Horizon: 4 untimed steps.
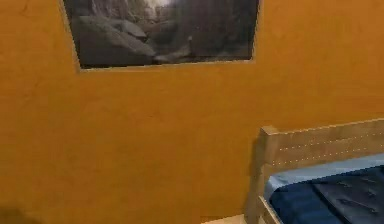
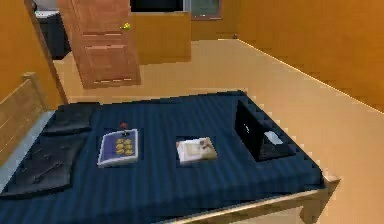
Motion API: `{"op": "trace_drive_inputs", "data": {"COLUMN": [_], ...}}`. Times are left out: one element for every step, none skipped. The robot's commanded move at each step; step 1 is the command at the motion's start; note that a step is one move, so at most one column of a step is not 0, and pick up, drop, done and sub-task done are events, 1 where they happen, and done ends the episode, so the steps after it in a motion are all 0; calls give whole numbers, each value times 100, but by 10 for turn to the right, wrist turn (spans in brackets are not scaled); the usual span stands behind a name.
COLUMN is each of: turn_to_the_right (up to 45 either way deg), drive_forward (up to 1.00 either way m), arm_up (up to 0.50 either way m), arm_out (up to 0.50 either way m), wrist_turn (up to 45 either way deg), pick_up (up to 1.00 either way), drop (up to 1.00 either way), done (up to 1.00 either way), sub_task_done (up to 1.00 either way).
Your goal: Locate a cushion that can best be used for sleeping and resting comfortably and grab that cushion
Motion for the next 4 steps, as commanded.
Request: {"op": "trace_drive_inputs", "data": {"turn_to_the_right": [-360,450,450,450], "drive_forward": [0,0,0,0], "arm_up": [0,0,0,0], "arm_out": [0,0,0,0], "wrist_turn": [0,0,0,0], "pick_up": [0,0,0,0], "drop": [0,0,0,0], "done": [0,0,0,0], "sub_task_done": [0,0,0,0]}}
